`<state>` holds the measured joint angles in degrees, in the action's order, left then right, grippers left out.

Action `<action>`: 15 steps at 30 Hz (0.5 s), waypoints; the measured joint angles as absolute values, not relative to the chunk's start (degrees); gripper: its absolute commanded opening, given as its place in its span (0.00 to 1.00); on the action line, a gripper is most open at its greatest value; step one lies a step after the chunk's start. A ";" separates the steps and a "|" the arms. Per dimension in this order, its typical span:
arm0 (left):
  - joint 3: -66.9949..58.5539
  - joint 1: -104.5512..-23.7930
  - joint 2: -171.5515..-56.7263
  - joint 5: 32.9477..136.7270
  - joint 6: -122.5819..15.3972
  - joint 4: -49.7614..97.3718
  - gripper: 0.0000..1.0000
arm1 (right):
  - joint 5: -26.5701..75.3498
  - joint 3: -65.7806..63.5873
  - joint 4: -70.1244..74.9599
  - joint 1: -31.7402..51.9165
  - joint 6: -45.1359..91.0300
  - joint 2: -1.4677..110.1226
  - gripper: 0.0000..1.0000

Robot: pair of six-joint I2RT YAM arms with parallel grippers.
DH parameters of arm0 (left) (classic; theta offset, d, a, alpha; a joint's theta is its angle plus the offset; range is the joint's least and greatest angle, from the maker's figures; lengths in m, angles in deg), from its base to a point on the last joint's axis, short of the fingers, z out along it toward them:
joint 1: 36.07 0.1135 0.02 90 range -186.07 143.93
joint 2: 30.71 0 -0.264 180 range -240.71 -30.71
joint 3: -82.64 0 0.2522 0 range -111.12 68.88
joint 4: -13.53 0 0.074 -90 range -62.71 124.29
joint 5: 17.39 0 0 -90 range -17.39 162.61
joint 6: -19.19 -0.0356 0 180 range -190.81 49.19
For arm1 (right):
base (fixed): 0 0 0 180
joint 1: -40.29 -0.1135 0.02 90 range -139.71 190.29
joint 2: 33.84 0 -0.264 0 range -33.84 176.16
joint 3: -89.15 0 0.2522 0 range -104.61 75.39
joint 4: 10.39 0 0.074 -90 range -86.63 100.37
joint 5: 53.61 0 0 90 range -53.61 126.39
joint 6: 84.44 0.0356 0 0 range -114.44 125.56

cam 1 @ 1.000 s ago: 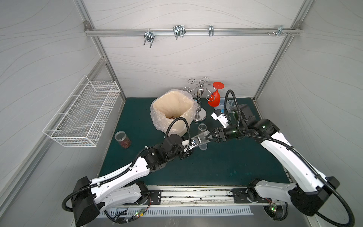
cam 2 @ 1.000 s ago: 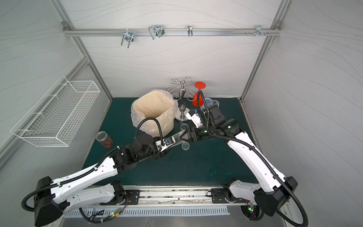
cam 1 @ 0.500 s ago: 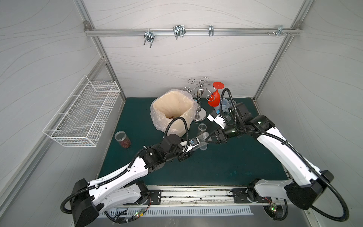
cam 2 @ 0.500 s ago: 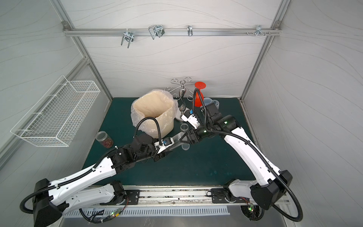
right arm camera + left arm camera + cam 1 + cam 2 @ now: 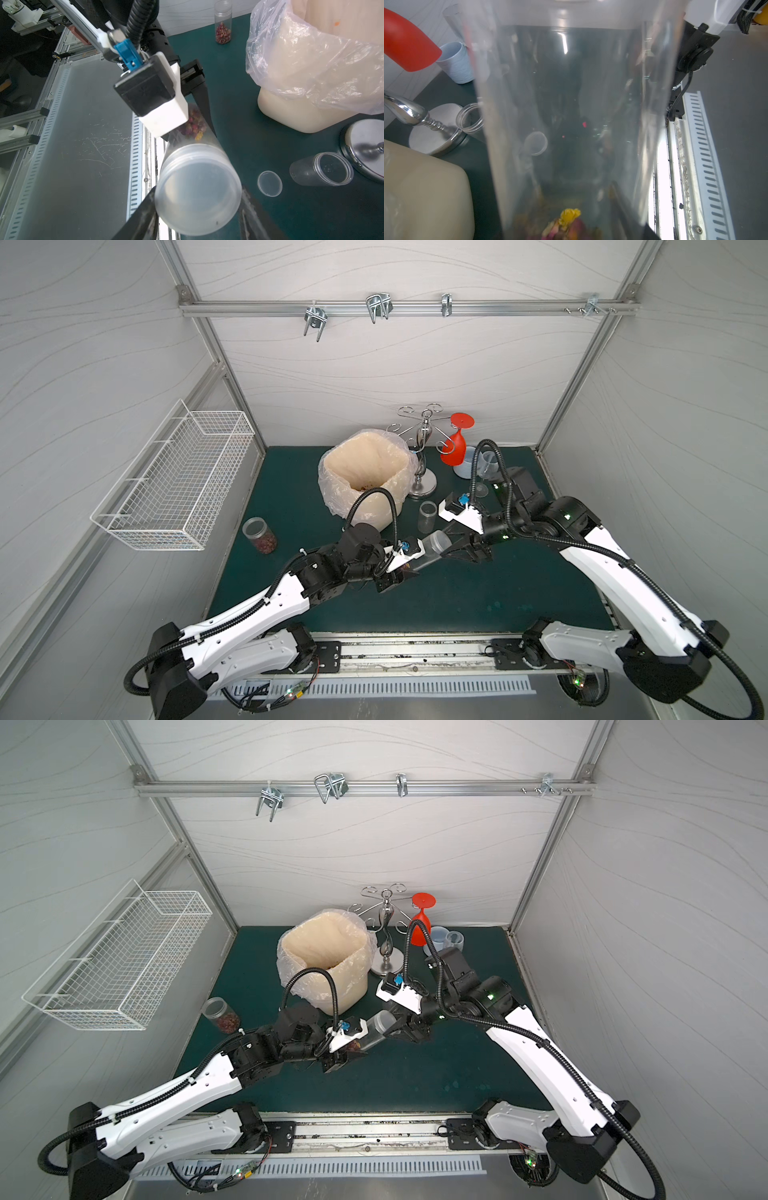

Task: Empty the moldy dried flower tea in the jars
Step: Unscrew the lid from the jar.

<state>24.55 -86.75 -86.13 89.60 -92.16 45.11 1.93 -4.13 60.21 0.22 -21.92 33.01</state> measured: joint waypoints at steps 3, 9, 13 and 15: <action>24.55 -87.14 -86.13 87.35 -93.20 43.45 0.00 | 2.04 -4.70 57.78 -0.20 -18.45 33.49 0.84; 24.57 -87.40 -85.71 79.18 -95.59 41.48 0.00 | 4.90 -7.83 54.63 -0.33 -2.82 32.79 0.91; 25.01 -87.40 -84.27 75.61 -96.88 39.98 0.00 | 5.82 -7.85 54.39 1.59 7.56 30.78 0.93; 25.14 -87.40 -83.61 74.67 -97.45 39.65 0.00 | 5.87 -7.85 54.42 2.55 11.17 30.52 0.94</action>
<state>25.14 -87.40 -83.61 74.67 -97.45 39.65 5.87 -7.85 54.42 2.55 11.17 30.52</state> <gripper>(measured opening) 0.510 0.931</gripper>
